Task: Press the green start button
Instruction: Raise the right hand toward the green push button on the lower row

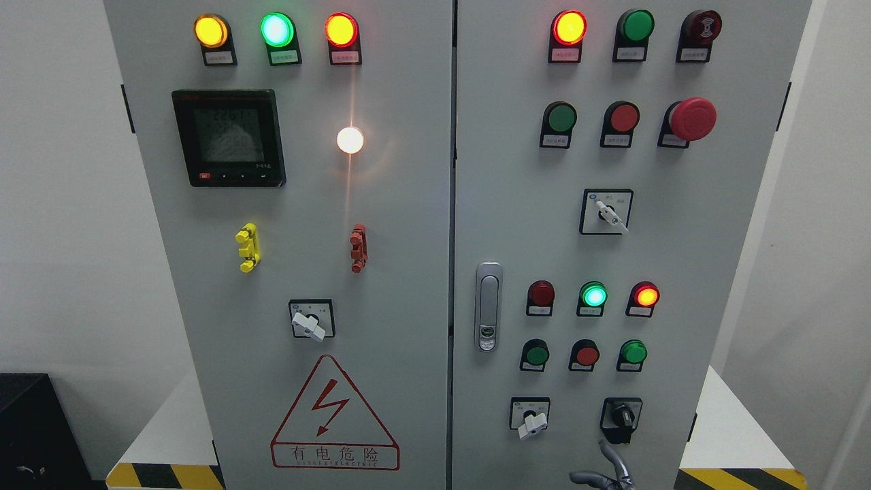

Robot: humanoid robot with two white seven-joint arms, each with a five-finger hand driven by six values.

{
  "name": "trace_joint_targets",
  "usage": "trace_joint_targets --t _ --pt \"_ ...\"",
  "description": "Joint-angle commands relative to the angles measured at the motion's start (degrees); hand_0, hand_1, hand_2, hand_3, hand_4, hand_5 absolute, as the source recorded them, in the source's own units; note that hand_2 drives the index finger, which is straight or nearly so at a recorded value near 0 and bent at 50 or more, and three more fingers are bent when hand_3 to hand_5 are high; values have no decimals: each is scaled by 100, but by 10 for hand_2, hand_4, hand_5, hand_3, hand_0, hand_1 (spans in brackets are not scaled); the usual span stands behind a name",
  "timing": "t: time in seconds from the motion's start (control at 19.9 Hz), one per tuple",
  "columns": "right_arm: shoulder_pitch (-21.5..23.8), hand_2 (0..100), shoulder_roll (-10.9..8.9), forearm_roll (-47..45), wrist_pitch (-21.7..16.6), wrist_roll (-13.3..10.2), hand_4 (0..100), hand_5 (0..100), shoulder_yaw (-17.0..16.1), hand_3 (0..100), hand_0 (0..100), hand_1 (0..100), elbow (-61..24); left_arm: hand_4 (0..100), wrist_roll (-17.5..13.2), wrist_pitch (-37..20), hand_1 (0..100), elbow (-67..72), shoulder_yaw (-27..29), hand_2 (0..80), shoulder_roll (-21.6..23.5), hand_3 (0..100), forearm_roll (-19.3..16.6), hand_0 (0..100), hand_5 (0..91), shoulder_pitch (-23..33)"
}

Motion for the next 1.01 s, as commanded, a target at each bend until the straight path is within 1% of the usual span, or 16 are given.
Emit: trace_joint_targets --t 0.0,0.1,0.2,0.4,0.81,0.96 --pt "-47 0 -8 1323 -102 -147 826 939 -127 866 176 367 -73 0 -4 2 556 -158 0 0 -1 0 0 120 0 -132" --pt "-143 0 -8 1805 -164 -199 837 968 -276 882 181 366 -55 0 -4 2 556 -158 0 0 -1 0 0 120 0 -132" --pt "-231 0 -8 2263 -226 -200 881 1000 -408 934 194 364 -29 0 -4 2 556 -158 0 0 -1 0 0 120 0 -132" --pt "-425 0 -8 2932 -226 -200 886 1000 -549 951 211 363 6 0 -4 2 556 -158 0 0 -1 0 0 120 0 -132" --pt "-759 0 -8 3223 -208 -191 898 1000 -575 973 228 363 419 0 -4 2 556 -158 0 0 -1 0 0 120 0 -132" --pt "-952 0 -8 3459 -208 -200 902 1000 -575 977 234 363 577 0 -4 2 556 -158 0 0 -1 0 0 120 0 -132"
